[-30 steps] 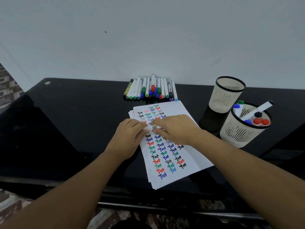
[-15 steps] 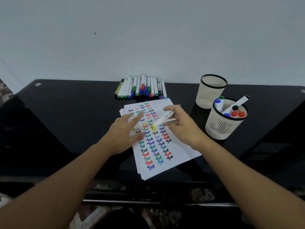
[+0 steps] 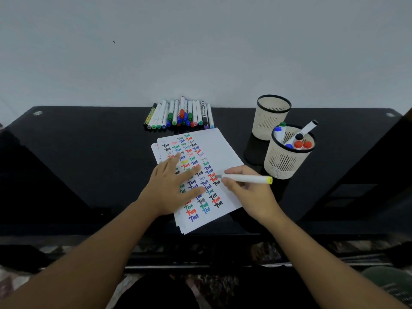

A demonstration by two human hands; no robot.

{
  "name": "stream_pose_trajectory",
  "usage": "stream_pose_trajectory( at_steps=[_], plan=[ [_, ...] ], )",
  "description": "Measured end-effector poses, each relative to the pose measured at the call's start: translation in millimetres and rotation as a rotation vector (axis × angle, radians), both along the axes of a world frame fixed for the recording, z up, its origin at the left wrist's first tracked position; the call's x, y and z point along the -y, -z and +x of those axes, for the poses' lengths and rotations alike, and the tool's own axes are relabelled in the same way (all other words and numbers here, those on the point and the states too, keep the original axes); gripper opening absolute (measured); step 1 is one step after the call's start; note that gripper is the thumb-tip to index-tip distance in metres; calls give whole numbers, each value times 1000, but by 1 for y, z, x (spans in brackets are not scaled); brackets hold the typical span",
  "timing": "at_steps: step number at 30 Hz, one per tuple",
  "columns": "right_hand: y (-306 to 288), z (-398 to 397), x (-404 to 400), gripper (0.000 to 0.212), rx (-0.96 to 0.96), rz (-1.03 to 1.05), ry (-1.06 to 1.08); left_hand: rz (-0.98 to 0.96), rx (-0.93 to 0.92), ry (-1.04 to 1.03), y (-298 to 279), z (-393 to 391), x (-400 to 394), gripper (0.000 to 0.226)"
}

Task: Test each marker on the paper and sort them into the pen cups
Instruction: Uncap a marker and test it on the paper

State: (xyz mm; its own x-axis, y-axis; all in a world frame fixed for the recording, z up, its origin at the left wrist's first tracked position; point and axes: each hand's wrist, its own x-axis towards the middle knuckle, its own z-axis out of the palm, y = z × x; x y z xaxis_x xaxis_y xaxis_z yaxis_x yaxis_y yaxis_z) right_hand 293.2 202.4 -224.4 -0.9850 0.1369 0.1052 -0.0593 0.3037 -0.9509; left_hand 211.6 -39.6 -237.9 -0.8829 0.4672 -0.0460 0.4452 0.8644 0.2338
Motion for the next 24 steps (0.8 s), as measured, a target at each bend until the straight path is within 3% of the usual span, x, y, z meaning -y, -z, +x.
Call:
stream_pose_trajectory(
  at_steps=[24],
  plan=[
    [7, 4, -2, 7, 126, 192, -58, -1, -2, -7, -1, 0, -1, 79]
  ],
)
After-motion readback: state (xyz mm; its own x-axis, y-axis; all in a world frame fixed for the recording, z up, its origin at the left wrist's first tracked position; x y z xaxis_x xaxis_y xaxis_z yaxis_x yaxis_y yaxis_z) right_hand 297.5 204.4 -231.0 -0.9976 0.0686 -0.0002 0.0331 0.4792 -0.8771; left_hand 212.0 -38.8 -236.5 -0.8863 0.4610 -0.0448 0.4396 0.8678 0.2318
